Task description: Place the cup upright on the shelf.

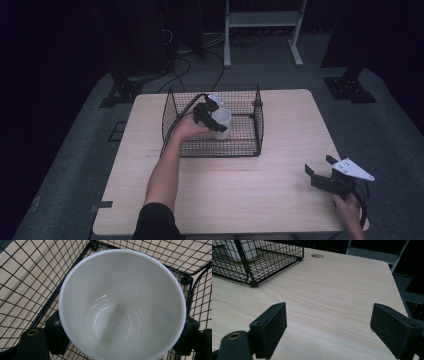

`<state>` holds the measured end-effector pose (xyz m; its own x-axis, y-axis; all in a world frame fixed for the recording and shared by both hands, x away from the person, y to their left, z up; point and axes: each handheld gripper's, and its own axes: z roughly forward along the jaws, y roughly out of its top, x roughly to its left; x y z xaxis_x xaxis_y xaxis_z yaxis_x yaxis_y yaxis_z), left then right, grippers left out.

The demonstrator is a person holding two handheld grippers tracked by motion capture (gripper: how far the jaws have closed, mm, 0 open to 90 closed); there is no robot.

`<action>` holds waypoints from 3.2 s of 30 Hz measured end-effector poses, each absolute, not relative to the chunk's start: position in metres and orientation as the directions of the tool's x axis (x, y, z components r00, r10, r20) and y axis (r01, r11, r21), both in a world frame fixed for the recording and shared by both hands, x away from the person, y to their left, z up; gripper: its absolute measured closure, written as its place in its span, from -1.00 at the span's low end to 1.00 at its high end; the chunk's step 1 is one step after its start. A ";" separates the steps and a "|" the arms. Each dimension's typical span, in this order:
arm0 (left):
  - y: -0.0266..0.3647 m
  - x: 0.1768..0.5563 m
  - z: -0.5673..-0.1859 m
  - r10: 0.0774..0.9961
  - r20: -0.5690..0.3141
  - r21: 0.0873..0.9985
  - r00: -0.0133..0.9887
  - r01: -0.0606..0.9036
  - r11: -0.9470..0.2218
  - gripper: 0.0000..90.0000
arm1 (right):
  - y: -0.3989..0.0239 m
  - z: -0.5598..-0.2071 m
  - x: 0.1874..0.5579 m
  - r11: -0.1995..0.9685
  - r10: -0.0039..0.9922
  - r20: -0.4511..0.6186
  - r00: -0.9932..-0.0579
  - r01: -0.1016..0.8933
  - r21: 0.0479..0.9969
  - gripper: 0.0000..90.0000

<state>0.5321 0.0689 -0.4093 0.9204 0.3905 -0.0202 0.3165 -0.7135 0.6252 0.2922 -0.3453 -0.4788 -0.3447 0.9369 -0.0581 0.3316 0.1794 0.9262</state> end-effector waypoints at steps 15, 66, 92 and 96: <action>0.071 0.532 -0.405 0.425 -0.047 0.645 0.904 0.353 -0.678 -0.84 | -0.346 -0.479 0.292 0.175 0.937 -0.053 -0.346 0.333 0.926 -0.71; 0.093 0.471 -0.340 0.393 0.087 0.760 0.916 0.194 -0.621 -0.86 | -0.346 -0.479 0.293 0.173 0.937 -0.050 -0.345 0.334 0.927 -0.71; 0.108 0.428 -0.334 0.393 0.126 0.793 0.911 0.145 -0.591 -0.86 | -0.346 -0.479 0.293 0.173 0.938 -0.050 -0.344 0.335 0.926 -0.71; 0.108 0.422 -0.335 0.391 0.129 0.795 0.911 0.141 -0.590 -0.86 | -0.346 -0.479 0.293 0.175 0.937 -0.053 -0.345 0.334 0.926 -0.71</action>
